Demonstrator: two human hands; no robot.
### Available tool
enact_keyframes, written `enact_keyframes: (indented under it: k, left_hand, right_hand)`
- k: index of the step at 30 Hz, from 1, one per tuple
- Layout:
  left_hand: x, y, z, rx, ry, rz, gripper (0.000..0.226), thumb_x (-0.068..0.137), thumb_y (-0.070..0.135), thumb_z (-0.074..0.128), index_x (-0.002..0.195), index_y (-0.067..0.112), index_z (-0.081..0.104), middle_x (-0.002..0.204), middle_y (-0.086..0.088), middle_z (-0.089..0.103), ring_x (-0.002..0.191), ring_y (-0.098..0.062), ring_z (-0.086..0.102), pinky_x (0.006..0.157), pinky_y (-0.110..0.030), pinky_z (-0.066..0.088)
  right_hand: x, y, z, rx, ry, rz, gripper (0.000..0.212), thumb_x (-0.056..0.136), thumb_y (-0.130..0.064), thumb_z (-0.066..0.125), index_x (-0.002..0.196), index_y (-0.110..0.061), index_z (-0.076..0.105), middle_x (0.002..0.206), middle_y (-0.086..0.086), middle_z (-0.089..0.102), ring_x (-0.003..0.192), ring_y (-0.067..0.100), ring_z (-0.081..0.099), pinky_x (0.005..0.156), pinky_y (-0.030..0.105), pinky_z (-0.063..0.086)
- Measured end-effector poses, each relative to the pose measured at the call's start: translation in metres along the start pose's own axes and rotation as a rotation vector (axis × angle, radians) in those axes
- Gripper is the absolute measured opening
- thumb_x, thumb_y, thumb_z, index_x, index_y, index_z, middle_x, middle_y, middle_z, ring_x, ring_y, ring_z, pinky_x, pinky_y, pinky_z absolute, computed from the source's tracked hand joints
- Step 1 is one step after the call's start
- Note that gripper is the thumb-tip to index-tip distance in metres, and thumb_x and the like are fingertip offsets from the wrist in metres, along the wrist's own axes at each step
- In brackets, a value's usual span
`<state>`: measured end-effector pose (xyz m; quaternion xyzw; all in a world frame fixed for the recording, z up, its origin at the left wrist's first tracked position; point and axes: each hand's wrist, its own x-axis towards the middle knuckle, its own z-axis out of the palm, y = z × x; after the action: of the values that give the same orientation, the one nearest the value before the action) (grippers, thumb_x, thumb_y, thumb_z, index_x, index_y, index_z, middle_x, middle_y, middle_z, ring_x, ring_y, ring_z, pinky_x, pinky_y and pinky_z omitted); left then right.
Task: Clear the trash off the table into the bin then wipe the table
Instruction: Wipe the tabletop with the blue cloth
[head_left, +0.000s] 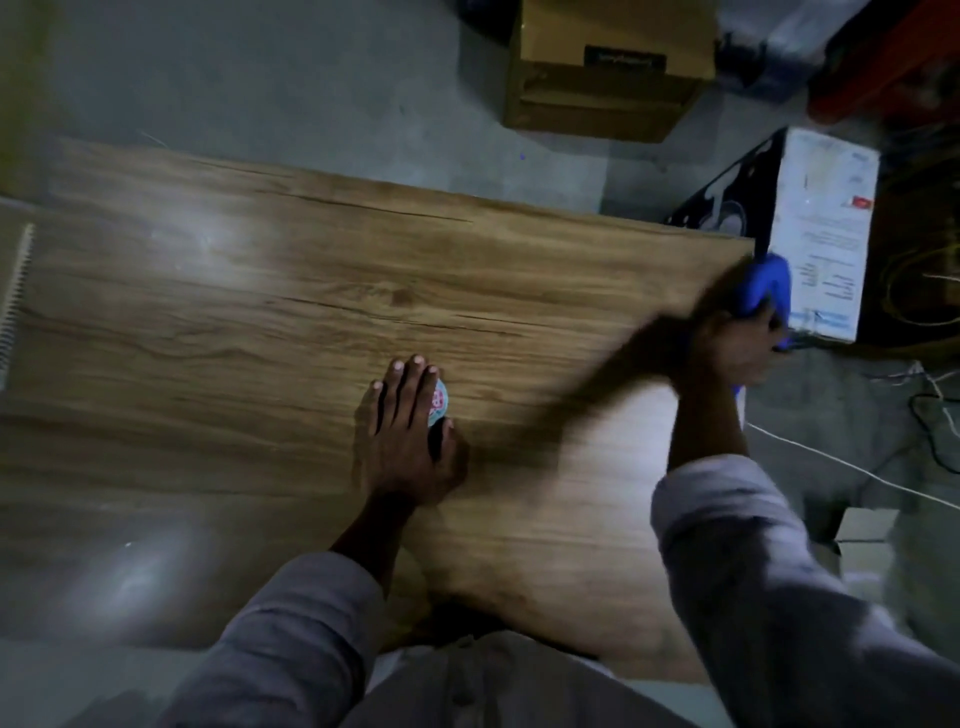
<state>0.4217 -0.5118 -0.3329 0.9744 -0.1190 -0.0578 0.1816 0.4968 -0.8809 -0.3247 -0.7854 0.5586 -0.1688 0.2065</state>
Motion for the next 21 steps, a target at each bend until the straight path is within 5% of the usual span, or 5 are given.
enact_keyframes:
  k: [2,8,16,19,21]
  left_hand:
    - [-0.001,0.001,-0.002,0.028,0.003,0.004,0.076,0.088,0.037,0.059,0.157,0.017,0.034,0.167,-0.002,0.024,0.156,-0.02,0.012,0.124,-0.05,0.019]
    - [-0.002,-0.002,0.006,0.041,0.042,0.017,0.075,0.084,0.033,0.064,0.152,0.011,0.042,0.163,-0.007,0.033,0.155,-0.023,0.019,0.123,-0.051,0.02]
    - [-0.003,-0.002,0.009,0.074,0.015,0.007,0.074,0.089,0.039,0.052,0.157,0.018,0.033,0.167,-0.001,0.025,0.156,-0.019,0.014,0.124,-0.049,0.018]
    - [-0.005,-0.001,0.007,0.087,0.023,0.012,0.074,0.089,0.041,0.049,0.158,0.018,0.032,0.167,-0.001,0.024,0.156,-0.018,0.013,0.124,-0.049,0.018]
    - [-0.006,-0.002,0.008,0.092,0.018,0.023,0.075,0.089,0.042,0.046,0.158,0.015,0.031,0.167,-0.001,0.023,0.156,-0.019,0.013,0.124,-0.05,0.018]
  right_hand:
    - [-0.051,-0.034,-0.011,-0.077,0.227,-0.226,0.039,0.104,-0.015,0.037,0.141,-0.006,0.047,0.149,-0.007,0.053,0.136,0.018,0.05,0.108,0.037,0.03]
    - [-0.186,-0.013,-0.016,-0.322,-0.689,-1.226,0.068,0.091,-0.051,0.049,0.156,-0.045,0.03,0.167,-0.009,0.026,0.14,0.032,0.038,0.101,0.05,0.035]
    - [-0.011,0.229,0.013,-0.173,-0.144,-0.184,0.079,0.084,-0.084,0.02,0.155,-0.051,0.029,0.167,-0.018,0.014,0.14,0.036,0.034,0.115,0.055,0.015]
    - [-0.095,0.151,0.009,-0.219,-0.05,-0.289,0.074,0.082,-0.056,0.044,0.153,-0.036,0.039,0.164,-0.001,0.03,0.127,0.033,0.04,0.101,0.05,0.032]
    - [-0.189,0.048,-0.036,-0.176,-0.318,-0.786,0.073,0.083,-0.047,0.051,0.154,-0.035,0.039,0.162,0.004,0.035,0.134,0.028,0.034,0.101,0.048,0.032]
